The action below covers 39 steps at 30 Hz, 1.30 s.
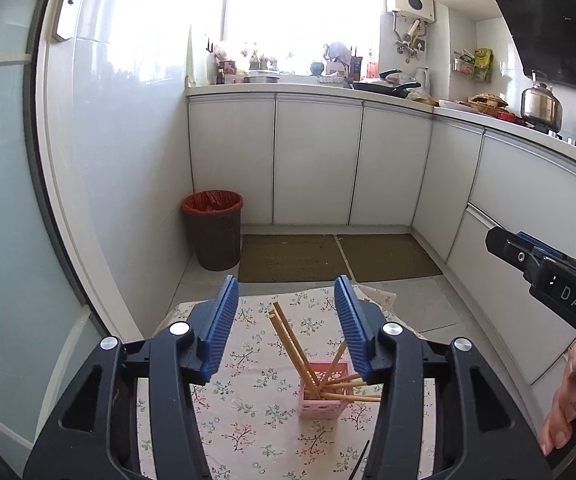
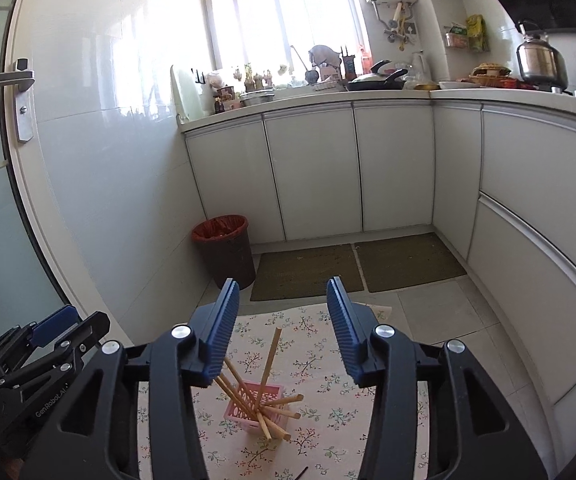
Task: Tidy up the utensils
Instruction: 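Lower both chopsticks into the pink basket and open both tools, then move both open tools down to the black chopstick on the cloth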
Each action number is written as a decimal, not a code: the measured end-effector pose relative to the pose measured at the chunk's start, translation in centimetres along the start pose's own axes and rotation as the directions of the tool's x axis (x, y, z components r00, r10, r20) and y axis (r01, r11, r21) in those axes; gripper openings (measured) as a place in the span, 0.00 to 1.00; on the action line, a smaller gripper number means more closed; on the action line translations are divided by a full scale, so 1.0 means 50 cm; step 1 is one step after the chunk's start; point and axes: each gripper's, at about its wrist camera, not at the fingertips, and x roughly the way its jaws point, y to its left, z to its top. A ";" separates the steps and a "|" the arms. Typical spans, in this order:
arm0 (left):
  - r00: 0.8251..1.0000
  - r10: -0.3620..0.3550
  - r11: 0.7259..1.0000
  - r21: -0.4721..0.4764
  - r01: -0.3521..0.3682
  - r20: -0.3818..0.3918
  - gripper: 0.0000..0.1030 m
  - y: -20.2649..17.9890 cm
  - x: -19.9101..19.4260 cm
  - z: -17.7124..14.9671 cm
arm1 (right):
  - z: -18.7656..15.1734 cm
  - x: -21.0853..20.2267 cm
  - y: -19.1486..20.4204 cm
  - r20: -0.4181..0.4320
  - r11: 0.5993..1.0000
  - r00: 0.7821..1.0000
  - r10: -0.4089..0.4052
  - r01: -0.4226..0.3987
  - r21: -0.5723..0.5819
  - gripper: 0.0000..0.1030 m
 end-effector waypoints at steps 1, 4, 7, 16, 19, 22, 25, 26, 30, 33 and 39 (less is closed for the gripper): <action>1.000 0.006 1.000 0.002 -0.006 0.009 0.56 -0.003 -0.008 0.000 | -0.001 -0.006 -0.003 -0.001 1.000 1.000 -0.005 0.005 0.004 0.50; 1.000 0.014 1.000 0.014 -0.014 0.023 0.63 -0.010 -0.026 0.000 | -0.001 -0.023 -0.013 0.002 1.000 1.000 -0.026 0.026 0.014 0.59; 0.999 0.022 0.999 0.027 -0.023 0.033 0.70 -0.017 -0.042 -0.004 | -0.005 -0.039 -0.019 0.007 0.998 0.999 -0.052 0.052 0.025 0.71; 0.997 0.038 0.998 0.049 -0.041 0.062 0.92 -0.033 -0.077 -0.017 | -0.028 -0.072 -0.030 0.010 0.989 0.989 -0.146 0.146 0.018 0.94; 0.997 0.039 0.997 0.063 -0.043 0.065 0.93 -0.039 -0.083 -0.020 | -0.036 -0.079 -0.038 0.005 0.987 0.987 -0.158 0.158 0.020 0.94; 0.998 0.037 0.996 0.077 -0.041 0.057 0.93 -0.044 -0.085 -0.027 | -0.045 -0.085 -0.045 -0.005 0.986 0.987 -0.162 0.162 0.028 0.94; 0.999 0.036 0.995 0.094 -0.039 0.040 0.93 -0.052 -0.081 -0.038 | -0.057 -0.094 -0.058 -0.016 0.986 0.987 -0.161 0.162 0.048 0.94; 0.999 0.037 0.994 0.099 -0.040 0.034 0.93 -0.054 -0.079 -0.041 | -0.062 -0.097 -0.064 -0.020 0.985 0.987 -0.159 0.160 0.059 0.94; 0.999 0.042 0.993 0.113 -0.042 0.002 0.93 -0.057 -0.073 -0.065 | -0.096 -0.110 -0.101 -0.048 0.981 0.988 -0.150 0.155 0.120 0.94; 0.997 0.038 0.990 0.136 -0.028 -0.072 0.93 -0.062 -0.049 -0.094 | -0.142 -0.116 -0.133 -0.083 0.973 0.984 -0.160 0.171 0.154 0.94; 0.906 -0.033 0.987 0.129 0.096 -0.421 0.93 -0.077 0.066 -0.239 | -0.288 -0.095 -0.215 -0.234 0.956 0.949 -0.211 0.250 0.153 0.94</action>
